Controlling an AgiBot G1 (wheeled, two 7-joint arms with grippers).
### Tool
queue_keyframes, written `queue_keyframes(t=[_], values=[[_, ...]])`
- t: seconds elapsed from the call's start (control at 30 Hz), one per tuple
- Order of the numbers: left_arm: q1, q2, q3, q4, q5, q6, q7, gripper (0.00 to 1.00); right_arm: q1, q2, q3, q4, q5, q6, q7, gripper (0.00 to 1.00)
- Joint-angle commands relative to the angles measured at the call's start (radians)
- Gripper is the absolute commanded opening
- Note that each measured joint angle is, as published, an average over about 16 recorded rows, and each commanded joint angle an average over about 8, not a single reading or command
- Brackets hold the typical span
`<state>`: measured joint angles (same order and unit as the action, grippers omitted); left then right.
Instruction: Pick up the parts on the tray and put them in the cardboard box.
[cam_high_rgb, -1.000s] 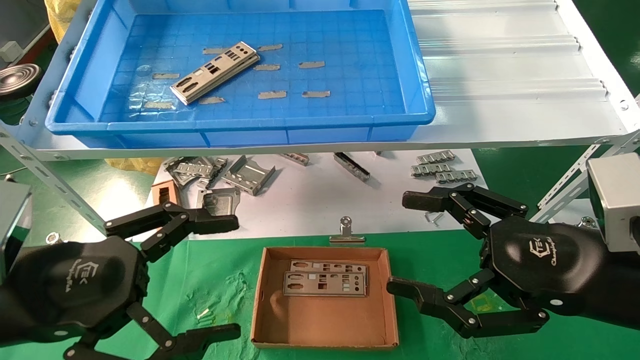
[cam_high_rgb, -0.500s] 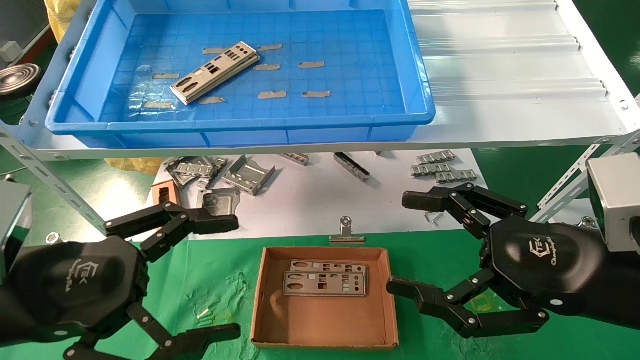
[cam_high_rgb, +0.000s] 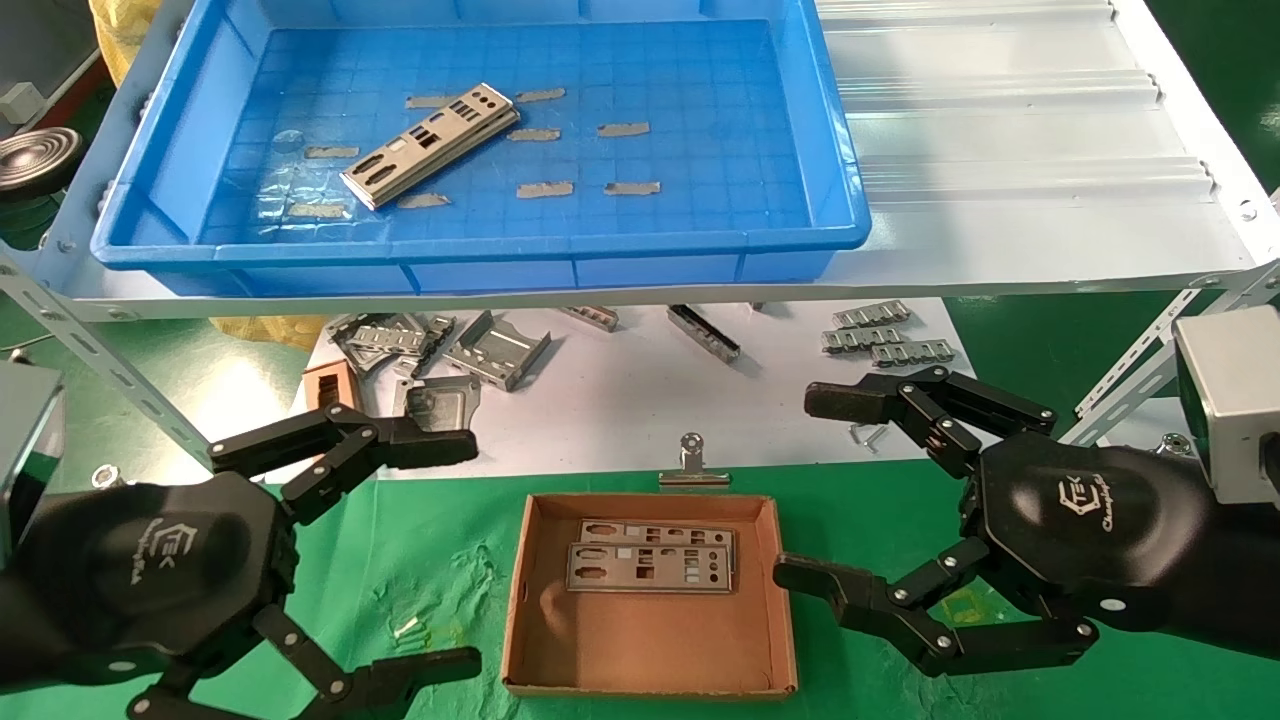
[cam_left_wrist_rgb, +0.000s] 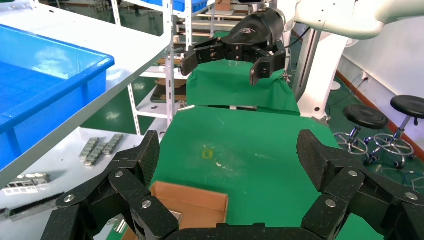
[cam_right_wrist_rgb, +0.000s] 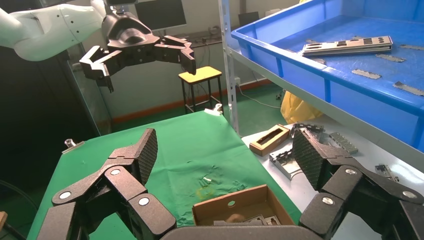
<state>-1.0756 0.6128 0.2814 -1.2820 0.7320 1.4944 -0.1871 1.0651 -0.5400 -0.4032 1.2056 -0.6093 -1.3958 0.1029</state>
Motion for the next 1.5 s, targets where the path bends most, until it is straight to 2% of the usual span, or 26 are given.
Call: queue_keyframes(t=[0.03, 1.5], values=[[0.0, 0.0, 0.0, 0.0, 0.0, 0.0, 0.0, 1.0, 0.0, 0.0, 0.0, 0.0, 0.0, 0.0, 0.0, 1.0], [0.0, 0.0, 0.0, 0.0, 0.0, 0.0, 0.0, 1.0, 0.0, 0.0, 0.0, 0.0, 0.0, 0.0, 0.0, 1.0]])
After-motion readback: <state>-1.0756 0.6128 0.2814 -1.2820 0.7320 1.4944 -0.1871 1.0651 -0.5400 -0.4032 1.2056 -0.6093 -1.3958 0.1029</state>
